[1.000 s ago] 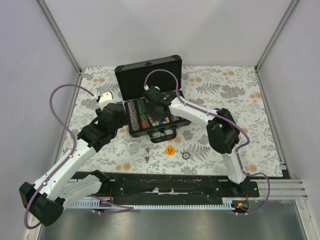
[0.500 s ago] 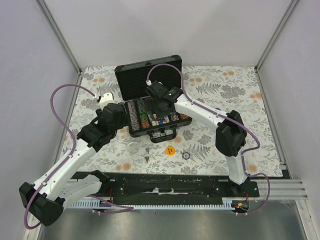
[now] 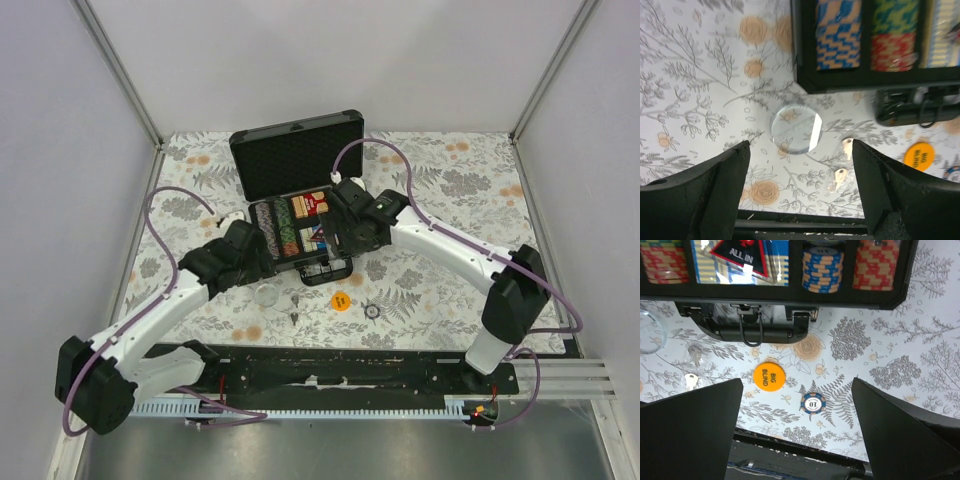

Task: Pack up texas hold em set

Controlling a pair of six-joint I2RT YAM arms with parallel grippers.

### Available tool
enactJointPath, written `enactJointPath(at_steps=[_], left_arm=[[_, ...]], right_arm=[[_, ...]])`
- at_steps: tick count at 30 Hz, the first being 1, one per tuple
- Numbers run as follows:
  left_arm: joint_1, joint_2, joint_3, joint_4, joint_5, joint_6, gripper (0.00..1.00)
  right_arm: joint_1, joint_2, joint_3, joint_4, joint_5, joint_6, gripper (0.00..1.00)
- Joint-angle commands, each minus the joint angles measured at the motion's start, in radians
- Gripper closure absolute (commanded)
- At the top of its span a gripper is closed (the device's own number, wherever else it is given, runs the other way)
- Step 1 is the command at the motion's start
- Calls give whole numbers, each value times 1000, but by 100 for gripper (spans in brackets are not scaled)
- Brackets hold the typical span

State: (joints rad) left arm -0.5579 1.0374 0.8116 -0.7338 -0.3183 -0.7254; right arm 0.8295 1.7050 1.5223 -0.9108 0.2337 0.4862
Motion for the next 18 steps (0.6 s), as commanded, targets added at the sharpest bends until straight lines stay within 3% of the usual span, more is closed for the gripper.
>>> enactJointPath(at_steps=[1, 18], left_arm=[[0, 58, -46, 10, 79, -77, 11], [0, 214, -225, 284, 131, -114, 12]], right_arm=[[2, -83, -54, -11, 33, 61, 2], [-6, -169, -307, 171, 47, 42, 2]])
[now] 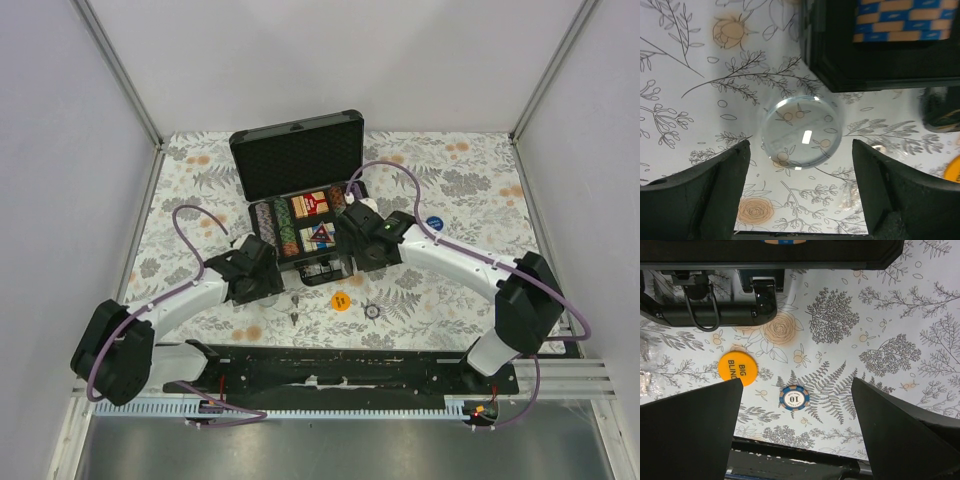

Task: Pack up texas hold em set

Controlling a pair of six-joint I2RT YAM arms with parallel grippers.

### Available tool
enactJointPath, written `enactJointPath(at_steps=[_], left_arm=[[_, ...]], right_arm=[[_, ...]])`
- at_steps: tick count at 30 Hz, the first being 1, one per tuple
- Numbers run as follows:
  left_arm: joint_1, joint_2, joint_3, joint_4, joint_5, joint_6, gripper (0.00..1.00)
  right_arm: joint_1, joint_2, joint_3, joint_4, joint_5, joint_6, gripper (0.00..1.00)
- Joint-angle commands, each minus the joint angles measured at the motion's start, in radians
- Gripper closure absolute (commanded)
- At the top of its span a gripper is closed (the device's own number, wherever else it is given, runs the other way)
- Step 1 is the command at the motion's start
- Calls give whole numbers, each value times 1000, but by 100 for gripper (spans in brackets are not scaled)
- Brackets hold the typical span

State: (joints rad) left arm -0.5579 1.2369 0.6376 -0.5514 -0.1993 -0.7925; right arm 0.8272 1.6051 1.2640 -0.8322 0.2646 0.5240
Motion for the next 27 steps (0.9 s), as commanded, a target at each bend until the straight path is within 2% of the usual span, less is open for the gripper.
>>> enactJointPath(at_steps=[1, 11, 17, 27], left_arm=[[0, 19, -61, 107, 8, -47, 12], [0, 76, -30, 79, -22, -4, 17], [-2, 150, 31, -4, -15, 35, 18], [-37, 194, 53, -74, -43, -4, 22]], right_arm=[[-2, -86, -66, 111, 12, 4, 2], [-3, -174, -204, 232, 10, 41, 2], [-3, -215, -244, 265, 12, 59, 2], [-3, -209, -262, 280, -2, 53, 2]])
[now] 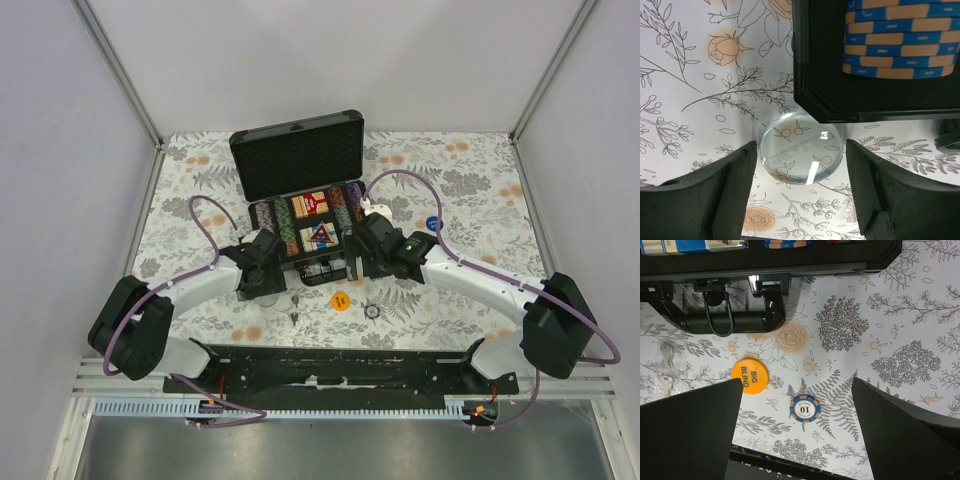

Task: Pack up texas hold em set

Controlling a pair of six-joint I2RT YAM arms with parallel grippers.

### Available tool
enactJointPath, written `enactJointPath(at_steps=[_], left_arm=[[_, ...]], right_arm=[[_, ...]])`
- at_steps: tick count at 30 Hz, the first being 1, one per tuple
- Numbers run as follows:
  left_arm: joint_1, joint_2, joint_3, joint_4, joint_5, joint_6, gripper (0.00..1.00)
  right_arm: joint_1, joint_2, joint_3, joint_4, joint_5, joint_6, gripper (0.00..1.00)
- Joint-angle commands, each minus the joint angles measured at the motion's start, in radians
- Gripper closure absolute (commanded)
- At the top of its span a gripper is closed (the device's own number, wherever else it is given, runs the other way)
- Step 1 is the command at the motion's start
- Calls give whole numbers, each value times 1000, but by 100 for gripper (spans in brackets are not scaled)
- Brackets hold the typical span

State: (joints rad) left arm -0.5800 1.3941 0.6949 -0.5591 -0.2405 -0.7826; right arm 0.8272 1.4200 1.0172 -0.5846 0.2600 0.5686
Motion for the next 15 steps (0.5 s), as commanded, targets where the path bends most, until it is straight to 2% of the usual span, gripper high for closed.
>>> enactJointPath(at_steps=[1, 11, 15], left_arm=[[-17, 48, -2, -67, 6, -11, 25], [-27, 52, 9, -76, 21, 0, 43], [-27, 11, 35, -88, 9, 2, 44]], right_arm=[[-3, -24, -16, 32, 1, 7, 2], [-4, -38, -28, 42, 5, 4, 2], [-3, -46, -35, 40, 7, 5, 2]])
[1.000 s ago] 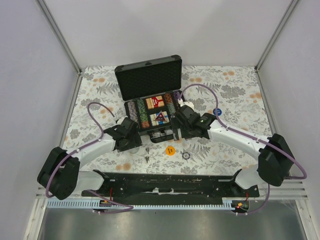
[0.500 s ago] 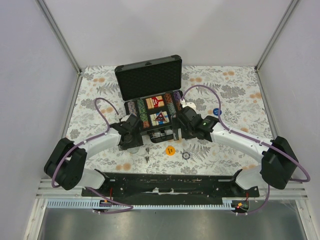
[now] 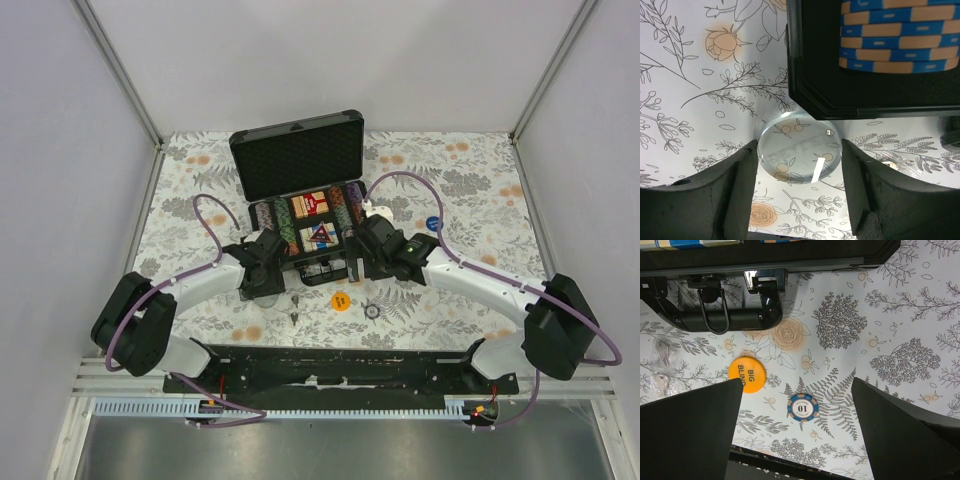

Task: Pack up texas hold em set

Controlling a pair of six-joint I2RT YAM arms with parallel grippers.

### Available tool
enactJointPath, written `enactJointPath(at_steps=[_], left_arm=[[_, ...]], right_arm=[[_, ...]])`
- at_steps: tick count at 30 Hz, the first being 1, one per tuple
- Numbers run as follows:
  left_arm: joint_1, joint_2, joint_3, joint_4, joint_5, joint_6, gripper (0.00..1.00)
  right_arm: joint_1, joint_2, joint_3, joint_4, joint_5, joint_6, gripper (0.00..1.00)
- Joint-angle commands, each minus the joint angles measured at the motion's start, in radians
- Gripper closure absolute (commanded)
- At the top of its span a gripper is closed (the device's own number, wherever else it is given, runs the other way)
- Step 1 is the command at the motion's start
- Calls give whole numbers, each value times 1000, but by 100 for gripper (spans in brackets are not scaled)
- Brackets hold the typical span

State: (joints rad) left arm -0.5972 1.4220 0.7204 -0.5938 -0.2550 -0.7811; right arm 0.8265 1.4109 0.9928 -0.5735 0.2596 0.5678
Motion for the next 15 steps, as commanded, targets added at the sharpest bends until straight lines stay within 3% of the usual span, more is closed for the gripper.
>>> enactJointPath(at_steps=[1, 15], left_arm=[[-10, -30, 20, -57, 19, 0, 44], [-10, -173, 152, -87, 26, 9, 46]], right_arm=[[-4, -39, -14, 29, 7, 7, 2], [-6, -66, -16, 18, 30, 21, 2]])
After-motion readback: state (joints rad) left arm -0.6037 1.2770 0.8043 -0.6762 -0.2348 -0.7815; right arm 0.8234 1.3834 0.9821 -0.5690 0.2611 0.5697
